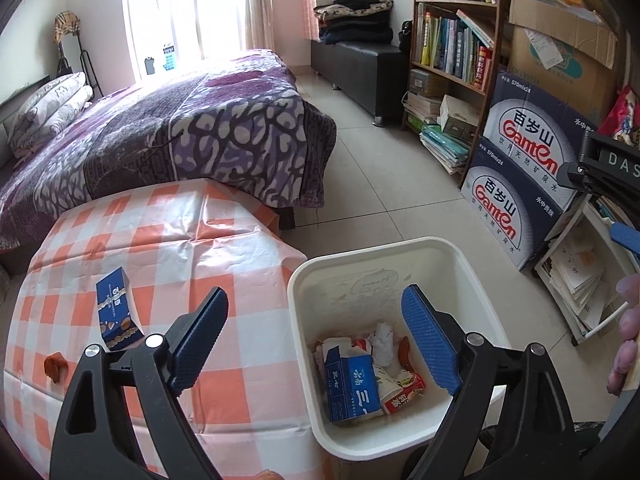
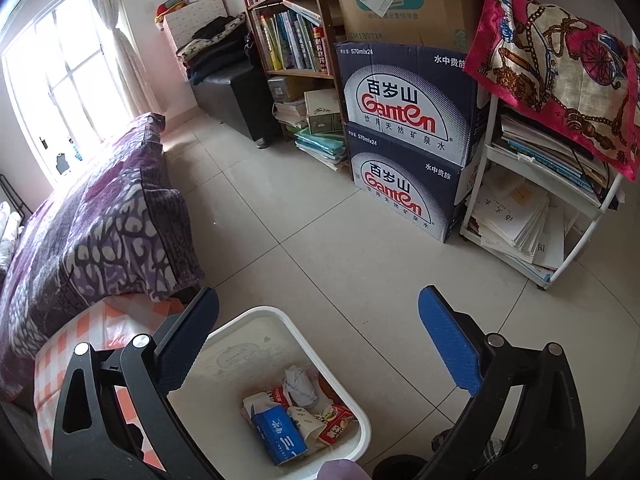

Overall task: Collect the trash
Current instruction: 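Move left gripper to table and grasp the orange peel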

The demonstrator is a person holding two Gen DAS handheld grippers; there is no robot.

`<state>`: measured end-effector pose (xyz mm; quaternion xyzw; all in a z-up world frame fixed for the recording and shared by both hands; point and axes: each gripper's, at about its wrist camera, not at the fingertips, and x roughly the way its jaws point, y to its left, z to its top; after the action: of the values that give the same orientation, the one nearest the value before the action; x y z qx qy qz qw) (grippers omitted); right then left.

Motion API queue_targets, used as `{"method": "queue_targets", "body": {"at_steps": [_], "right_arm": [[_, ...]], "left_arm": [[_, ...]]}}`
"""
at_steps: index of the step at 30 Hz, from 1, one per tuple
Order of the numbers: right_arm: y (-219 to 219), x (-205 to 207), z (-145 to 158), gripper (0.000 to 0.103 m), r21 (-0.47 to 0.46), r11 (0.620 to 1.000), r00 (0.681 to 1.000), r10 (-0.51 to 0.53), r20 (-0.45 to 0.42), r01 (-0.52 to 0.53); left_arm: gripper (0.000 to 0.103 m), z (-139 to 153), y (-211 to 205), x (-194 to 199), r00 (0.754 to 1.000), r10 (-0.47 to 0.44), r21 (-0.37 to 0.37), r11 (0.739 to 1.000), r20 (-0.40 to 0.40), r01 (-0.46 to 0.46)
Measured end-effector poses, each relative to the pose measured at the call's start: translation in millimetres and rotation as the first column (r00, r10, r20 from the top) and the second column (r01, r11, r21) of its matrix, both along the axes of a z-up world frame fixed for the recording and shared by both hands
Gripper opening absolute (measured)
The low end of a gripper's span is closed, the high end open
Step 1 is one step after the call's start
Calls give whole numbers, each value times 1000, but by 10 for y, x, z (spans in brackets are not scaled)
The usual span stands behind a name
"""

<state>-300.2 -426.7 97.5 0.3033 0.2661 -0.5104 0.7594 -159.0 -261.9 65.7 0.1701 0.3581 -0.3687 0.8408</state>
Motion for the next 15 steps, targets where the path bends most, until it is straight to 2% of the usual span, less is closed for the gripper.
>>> {"method": "queue_targets", "body": {"at_steps": [9, 15], "right_arm": [[308, 525, -128, 96, 33, 992, 990, 128, -64, -126], [601, 947, -220, 96, 51, 973, 969, 228, -99, -224]], "left_arm": [[87, -236, 601, 499, 988, 157, 84, 984, 6, -157], [87, -429, 1153, 979, 951, 309, 146, 942, -20, -303]]}}
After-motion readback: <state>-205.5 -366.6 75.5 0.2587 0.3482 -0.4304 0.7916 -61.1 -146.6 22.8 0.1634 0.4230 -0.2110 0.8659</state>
